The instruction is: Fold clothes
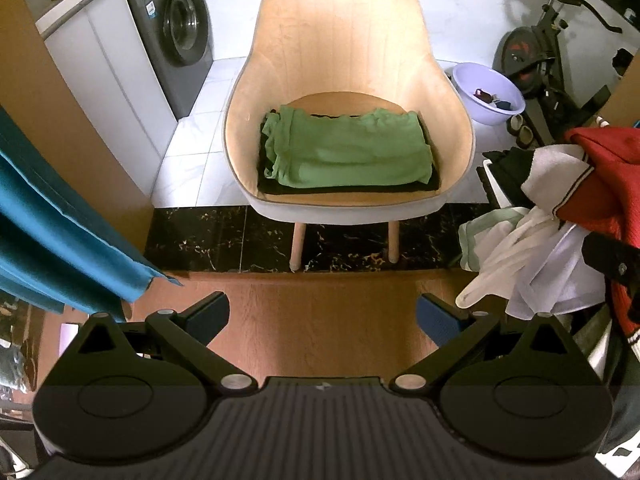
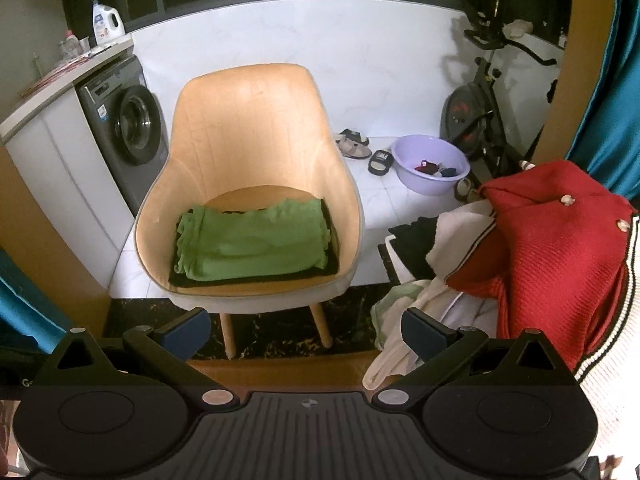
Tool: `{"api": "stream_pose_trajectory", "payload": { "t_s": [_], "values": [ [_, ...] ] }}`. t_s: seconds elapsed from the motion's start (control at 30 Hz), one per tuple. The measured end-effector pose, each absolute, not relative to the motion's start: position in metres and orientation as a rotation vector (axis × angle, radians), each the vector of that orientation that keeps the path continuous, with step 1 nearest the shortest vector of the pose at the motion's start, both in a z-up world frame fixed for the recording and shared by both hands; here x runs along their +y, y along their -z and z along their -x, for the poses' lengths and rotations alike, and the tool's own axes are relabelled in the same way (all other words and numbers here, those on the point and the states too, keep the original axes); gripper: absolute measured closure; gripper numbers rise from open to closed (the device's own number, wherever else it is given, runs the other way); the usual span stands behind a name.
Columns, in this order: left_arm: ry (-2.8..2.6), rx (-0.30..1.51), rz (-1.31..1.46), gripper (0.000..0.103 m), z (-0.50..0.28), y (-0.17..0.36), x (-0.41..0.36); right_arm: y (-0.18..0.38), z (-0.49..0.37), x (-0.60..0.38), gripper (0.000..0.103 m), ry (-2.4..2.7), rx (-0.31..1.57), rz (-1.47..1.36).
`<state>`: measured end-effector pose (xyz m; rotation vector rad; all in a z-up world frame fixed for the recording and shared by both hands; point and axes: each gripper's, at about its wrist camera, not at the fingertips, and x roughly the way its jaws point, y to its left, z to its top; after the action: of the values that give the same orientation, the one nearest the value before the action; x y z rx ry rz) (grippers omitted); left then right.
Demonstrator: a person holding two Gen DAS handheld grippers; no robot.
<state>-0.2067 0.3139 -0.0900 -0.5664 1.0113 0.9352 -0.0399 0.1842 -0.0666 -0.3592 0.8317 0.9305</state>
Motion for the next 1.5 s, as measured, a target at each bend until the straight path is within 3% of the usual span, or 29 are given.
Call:
{"api": "stream_pose_trajectory", "payload": {
  "t_s": [1.5],
  "values": [
    [-0.909,1.043,0.518,0.001,0.209,0.089,0.299,0.068,0.055,0.168,0.001,-0.905,0.842,0.35]
  ]
}}
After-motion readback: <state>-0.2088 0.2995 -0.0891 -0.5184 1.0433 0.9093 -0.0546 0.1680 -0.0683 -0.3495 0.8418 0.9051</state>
